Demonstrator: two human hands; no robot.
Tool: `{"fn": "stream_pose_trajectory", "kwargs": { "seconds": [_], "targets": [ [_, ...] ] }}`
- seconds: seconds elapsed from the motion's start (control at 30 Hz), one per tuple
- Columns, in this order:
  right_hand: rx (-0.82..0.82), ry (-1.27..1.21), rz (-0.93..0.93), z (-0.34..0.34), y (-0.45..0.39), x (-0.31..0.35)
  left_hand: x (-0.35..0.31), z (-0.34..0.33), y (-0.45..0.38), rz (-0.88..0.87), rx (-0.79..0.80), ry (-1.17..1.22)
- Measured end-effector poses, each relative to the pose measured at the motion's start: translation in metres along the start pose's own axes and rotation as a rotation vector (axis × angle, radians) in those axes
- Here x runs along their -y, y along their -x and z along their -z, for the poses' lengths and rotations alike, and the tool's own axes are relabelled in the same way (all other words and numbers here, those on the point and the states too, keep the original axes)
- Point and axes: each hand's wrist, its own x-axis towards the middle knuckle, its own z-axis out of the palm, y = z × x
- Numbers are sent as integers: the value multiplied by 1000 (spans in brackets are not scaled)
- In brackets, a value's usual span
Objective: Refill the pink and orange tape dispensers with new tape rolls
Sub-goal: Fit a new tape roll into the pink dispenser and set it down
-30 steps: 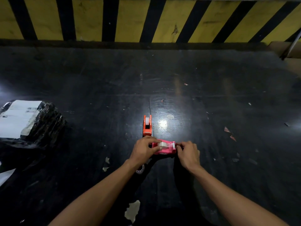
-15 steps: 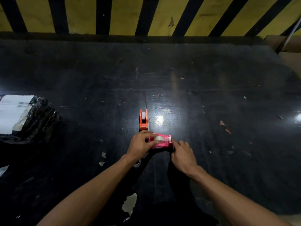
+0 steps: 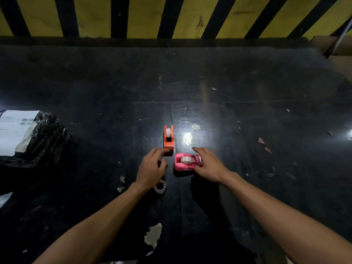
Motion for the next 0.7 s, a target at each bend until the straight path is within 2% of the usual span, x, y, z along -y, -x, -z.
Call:
{"fn": "stream_pose_trajectory", "kwargs": {
  "seconds": [0.07,0.13,0.23,0.3,0.37,0.47,0.53,0.6,0.7],
  "targets": [
    [6,200,113,-7,-2,5,12,1,-1,27,-62,-136],
    [2,301,186,-13,-4,10,25,0,-4,50,-54,-282],
    [-32,318,243,-16,-11,10,40,-4,-5,130,78,-446],
    [-46,269,233,-12,-18,6,45,-7,-3,133,101,-517],
    [-119,127,135,-6,-24,1,45,-9,-2,127,91,-551],
    [-301,-163,-144,7,-44,-4,45,-12,-1,125,87,-583],
    [-360,-278,-297,16,-61,-6,45,-12,-1,127,77,-591],
    [-387,-299,-359,19,-79,-7,47,-12,-2,130,80,-590],
    [-393,-256,-355,24,-95,3,47,-13,-2,138,89,-595]
  ]
}}
